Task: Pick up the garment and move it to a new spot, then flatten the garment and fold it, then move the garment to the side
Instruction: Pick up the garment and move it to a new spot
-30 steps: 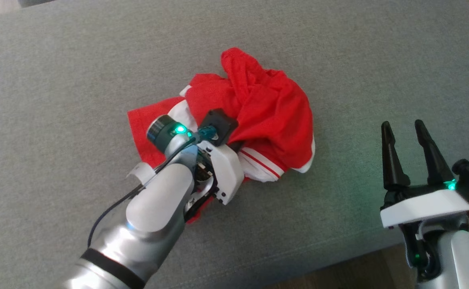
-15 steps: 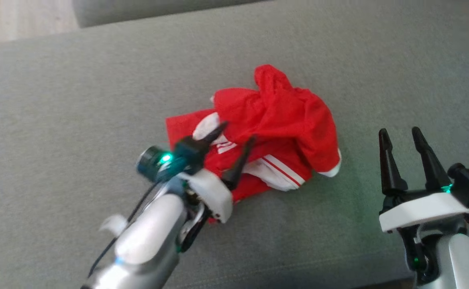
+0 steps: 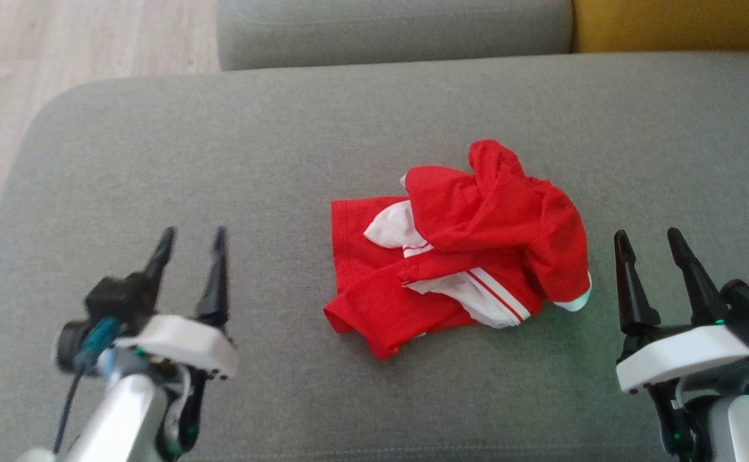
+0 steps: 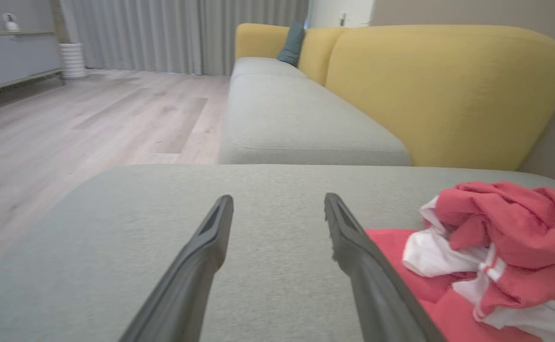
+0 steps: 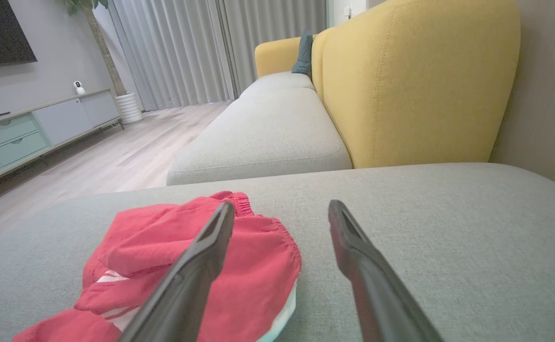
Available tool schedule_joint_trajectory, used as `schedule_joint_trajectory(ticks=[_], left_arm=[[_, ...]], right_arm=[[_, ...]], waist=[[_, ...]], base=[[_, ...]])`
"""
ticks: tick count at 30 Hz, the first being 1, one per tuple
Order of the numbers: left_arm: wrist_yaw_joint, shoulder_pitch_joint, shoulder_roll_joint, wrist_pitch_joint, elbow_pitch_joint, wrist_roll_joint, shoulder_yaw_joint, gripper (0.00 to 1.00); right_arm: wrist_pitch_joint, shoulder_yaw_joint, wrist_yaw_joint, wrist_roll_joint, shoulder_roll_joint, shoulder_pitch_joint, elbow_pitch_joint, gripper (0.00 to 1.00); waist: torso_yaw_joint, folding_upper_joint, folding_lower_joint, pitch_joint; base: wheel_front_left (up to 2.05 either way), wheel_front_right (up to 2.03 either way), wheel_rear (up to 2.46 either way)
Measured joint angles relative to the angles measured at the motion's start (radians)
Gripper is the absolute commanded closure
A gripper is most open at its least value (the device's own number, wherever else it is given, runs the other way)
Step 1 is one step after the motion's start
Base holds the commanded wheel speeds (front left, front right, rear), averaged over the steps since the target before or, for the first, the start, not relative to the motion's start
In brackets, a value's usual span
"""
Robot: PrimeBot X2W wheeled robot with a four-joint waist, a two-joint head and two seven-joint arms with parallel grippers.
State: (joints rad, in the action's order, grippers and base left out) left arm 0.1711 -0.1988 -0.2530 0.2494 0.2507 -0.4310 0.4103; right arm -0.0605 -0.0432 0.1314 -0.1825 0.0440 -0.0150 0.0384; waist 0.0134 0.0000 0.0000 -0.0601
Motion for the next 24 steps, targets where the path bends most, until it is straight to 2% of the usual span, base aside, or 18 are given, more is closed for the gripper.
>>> schedule_joint_trajectory(ticks=[6,12,24], left_arm=[[0.004,0.096,-0.035,0.000,-0.056,0.009,-0.056,0.00],[-0.005,0.119,-0.055,0.000,-0.066,0.035,-0.049,0.00],[0.006,0.160,-0.063,-0.003,-0.091,0.052,-0.031,0.00]], right_arm=[[-0.011,0.000,0.000,0.008,0.000,-0.019,0.012,0.00],[-0.024,-0.001,0.000,0.011,0.000,-0.056,0.017,0.00],[-0.037,-0.004,0.000,0.016,0.000,-0.102,0.036,0.00]], waist=[[0.022,0.0000,0.0000,0.035],[0.019,0.0000,0.0000,0.062],[0.010,0.0000,0.0000,0.086]], base=[[0.00,0.00,0.00],[0.00,0.00,0.00],[0.00,0.00,0.00]])
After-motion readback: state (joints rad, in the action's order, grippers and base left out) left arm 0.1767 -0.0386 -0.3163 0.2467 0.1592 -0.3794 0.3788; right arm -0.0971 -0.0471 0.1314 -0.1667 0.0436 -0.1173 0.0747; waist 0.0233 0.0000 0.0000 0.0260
